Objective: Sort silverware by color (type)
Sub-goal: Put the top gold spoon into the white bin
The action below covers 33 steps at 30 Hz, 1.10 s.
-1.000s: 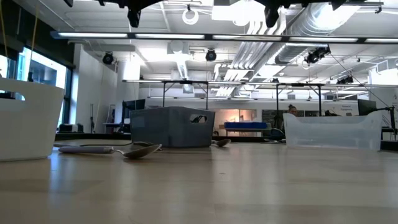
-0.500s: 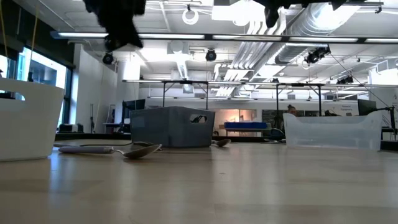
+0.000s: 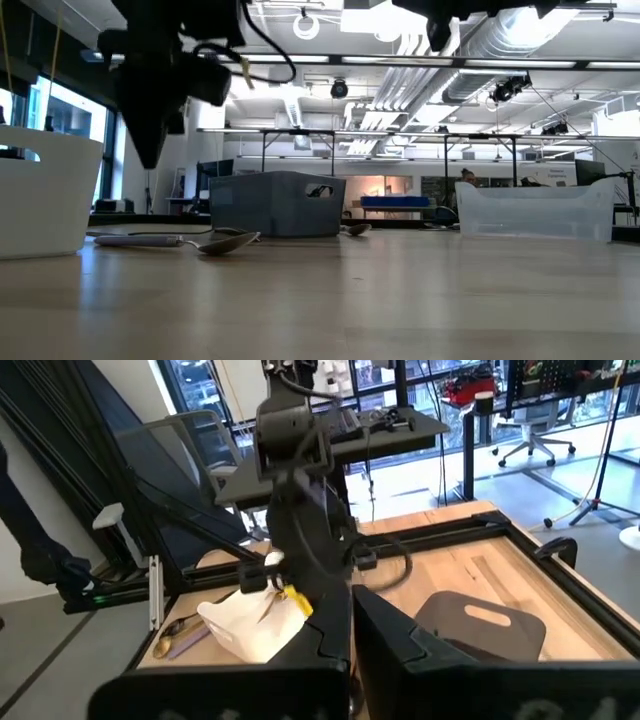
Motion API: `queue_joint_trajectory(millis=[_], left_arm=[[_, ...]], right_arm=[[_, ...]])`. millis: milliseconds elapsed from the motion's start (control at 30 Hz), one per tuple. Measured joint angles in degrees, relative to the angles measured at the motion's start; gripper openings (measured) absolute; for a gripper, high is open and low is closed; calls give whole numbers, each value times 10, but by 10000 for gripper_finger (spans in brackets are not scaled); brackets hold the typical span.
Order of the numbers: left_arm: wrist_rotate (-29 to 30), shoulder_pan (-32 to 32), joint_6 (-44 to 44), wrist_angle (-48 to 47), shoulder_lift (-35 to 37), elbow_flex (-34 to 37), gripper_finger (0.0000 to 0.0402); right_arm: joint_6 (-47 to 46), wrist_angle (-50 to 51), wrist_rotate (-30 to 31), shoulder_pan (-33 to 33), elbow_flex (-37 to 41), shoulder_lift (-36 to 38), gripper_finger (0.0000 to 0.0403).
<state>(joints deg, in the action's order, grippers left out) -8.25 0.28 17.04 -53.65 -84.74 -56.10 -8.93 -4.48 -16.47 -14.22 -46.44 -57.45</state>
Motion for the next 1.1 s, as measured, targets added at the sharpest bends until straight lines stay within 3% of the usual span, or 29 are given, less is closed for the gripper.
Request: queue_joint_trajectory(millis=[267,433,767,1100], left_arm=[[-4,0,-22,-47,-64,0,0],[-64,1,-13,-50,-81,0,0],[-61,0,13,-69,-84,2,0],[-63,0,14,-77,-82,50,0]], right_arm=[[0,31,0,0,0,0,0],[0,35,1,0,0,0,0],[0,47,0,0,0,0,0],[0,51,1,0,0,0,0]])
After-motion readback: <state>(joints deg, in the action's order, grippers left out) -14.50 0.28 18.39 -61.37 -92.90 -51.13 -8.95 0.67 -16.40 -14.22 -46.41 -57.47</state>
